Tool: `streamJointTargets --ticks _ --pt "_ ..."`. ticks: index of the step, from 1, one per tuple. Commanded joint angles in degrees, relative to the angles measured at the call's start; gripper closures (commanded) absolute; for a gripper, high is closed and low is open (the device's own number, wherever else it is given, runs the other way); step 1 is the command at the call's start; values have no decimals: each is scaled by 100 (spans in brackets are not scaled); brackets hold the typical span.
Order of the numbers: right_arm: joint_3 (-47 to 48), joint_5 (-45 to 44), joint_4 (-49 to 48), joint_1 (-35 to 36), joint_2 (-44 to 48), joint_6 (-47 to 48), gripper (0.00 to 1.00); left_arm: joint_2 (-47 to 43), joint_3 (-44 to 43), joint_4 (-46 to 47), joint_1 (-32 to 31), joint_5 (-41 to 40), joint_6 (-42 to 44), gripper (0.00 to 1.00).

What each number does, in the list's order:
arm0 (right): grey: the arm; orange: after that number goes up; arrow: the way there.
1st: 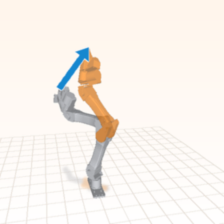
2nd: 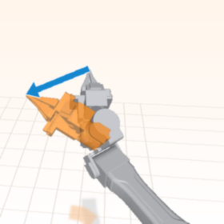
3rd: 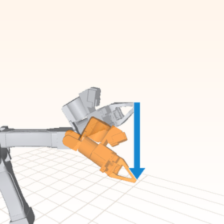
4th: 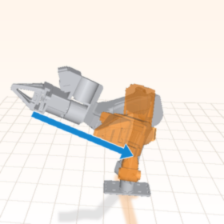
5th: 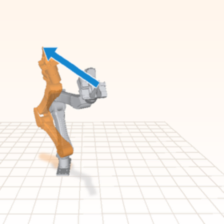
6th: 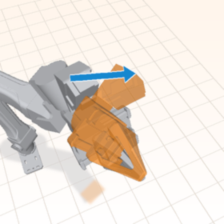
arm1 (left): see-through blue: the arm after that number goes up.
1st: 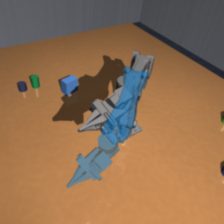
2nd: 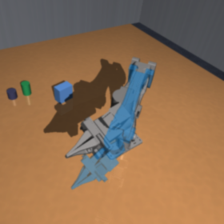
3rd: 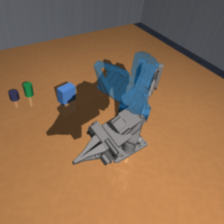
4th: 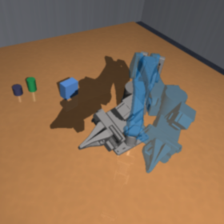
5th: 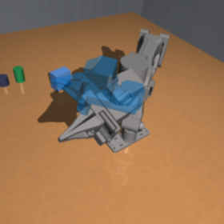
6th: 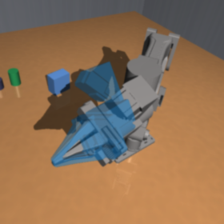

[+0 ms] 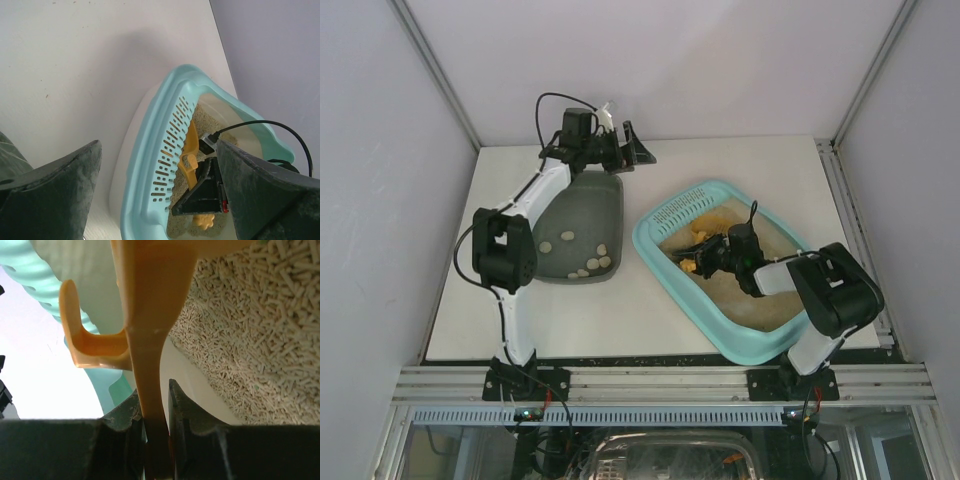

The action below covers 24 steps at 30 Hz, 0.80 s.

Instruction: Clean the litter box

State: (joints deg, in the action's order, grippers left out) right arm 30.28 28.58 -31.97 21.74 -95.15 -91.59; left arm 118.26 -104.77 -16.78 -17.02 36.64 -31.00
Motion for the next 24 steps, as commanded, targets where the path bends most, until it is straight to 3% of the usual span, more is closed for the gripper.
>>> streamJointTargets --ticks 1,16,21,24 --pt "-66 -7 -418 -55 -276 -49 100 -248 59 262 56 146 -90 0" --pt "-37 -1370 -701 -110 -288 -184 100 -60 1 315 97 202 -242 0" --pt "461 -1630 -313 -38 -409 22 100 -32 90 336 141 203 -267 0" --pt "676 -1570 -574 21 -702 -57 100 -26 154 386 183 219 -315 0"
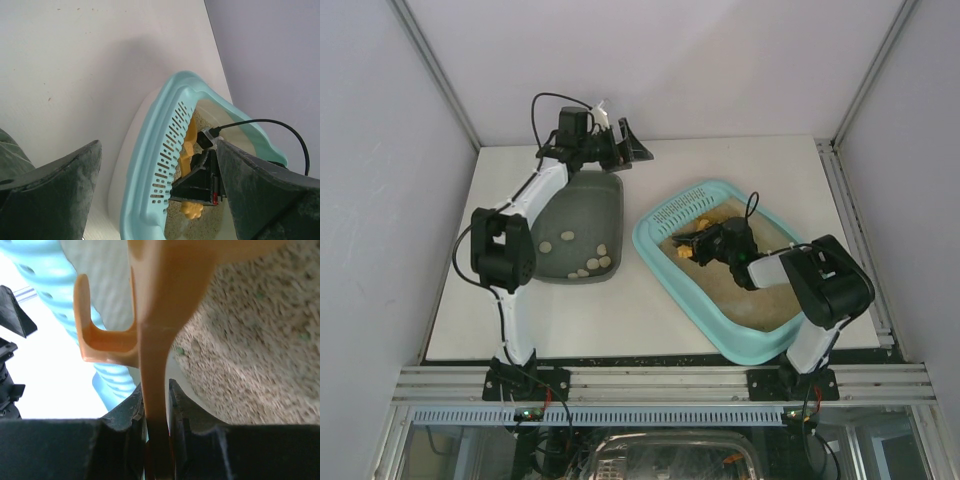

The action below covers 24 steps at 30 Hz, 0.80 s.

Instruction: Clean the litter box

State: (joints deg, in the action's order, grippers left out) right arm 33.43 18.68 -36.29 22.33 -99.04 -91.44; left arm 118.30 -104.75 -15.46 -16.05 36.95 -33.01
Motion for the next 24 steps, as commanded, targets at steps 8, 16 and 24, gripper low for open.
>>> streamJointTargets --ticks 8,16,24 --pt "408 -814 -1018 248 -664 28 100 -31 306 402 252 240 -210 0" --pt "-250 -824 -1938 270 -490 300 100 -25 399 539 333 330 -319 0" --pt "-798 -604 -1949 212 -78 535 100 -113 618 674 333 395 -374 0"
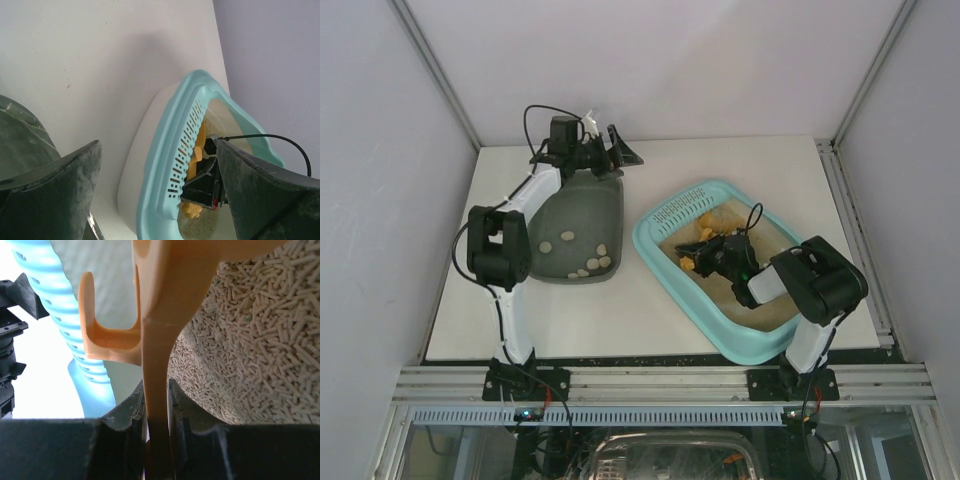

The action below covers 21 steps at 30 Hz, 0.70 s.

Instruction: Clean the litter box

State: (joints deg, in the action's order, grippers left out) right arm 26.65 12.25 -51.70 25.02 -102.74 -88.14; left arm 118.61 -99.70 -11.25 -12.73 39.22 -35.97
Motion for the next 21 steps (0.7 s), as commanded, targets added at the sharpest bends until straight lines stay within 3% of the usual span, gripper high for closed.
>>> streamJointTargets --ticks 1,12,21 --pt "-152 52 -368 -56 341 220 100 -151 136 266 2 165 -82 0" --pt "-407 270 708 -88 1614 886 100 -655 756 431 0 -38 -20 0" --pt "-782 346 1897 -107 2814 1298 100 -810 748 428 -18 -42 -71 0"
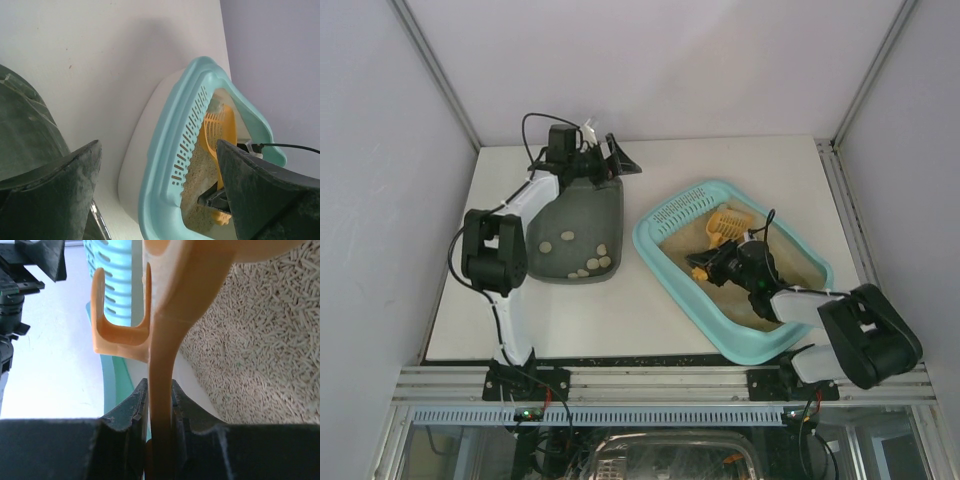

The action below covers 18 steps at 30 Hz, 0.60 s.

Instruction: Clean the litter box

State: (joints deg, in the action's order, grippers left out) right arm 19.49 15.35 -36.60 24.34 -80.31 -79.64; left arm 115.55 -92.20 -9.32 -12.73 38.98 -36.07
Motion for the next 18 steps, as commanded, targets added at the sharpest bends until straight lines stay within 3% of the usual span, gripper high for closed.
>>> streamJointTargets --ticks 1,7,12,18 --pt "-100 24 521 -46 718 489 100 -526 0 198 -19 -29 -39 0" --pt "-214 270 1329 -204 968 617 100 -655 89 -10 -66 -106 149 0" --pt "-196 580 1134 -266 737 684 100 -637 -67 -245 -125 -126 269 0" --pt "-379 416 1018 -227 1157 1040 100 -736 -128 -762 -228 -210 441 0"
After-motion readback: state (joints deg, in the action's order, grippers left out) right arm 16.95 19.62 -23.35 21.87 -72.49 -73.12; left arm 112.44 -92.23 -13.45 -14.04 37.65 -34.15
